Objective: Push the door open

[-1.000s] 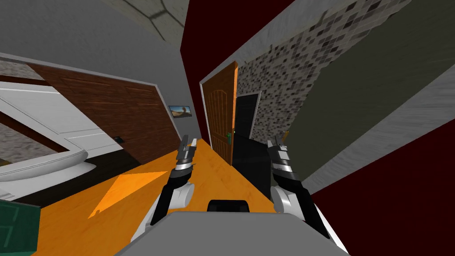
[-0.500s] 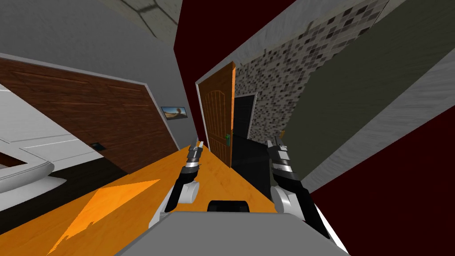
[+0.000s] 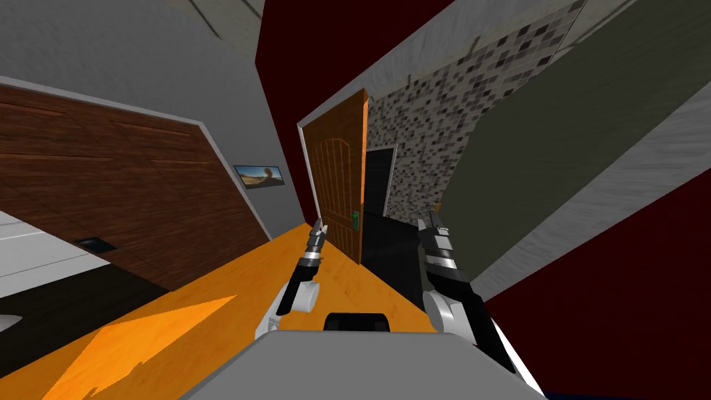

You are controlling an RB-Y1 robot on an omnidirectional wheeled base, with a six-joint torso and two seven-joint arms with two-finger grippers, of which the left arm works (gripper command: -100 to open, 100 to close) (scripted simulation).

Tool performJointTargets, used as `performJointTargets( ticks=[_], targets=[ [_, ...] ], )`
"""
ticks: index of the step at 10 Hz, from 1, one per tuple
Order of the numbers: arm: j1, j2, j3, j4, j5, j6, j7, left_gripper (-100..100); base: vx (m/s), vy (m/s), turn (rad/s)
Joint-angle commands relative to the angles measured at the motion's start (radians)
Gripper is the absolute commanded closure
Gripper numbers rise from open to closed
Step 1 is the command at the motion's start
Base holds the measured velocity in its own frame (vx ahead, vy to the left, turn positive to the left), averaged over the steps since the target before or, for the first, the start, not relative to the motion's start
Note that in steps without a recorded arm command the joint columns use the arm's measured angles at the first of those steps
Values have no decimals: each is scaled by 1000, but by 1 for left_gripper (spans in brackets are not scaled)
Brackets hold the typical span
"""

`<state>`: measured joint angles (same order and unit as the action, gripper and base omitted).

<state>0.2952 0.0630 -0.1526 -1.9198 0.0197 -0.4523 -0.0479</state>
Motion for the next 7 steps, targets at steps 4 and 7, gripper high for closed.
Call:
performJointTargets(
  ticks=[4,7],
  targets=[
    [-50,9,-38,120,-4,33,25,-100,57,67,-104],
    [-93,10,-71,213,-10,63,41,-100,78,113,-135]
  ],
)
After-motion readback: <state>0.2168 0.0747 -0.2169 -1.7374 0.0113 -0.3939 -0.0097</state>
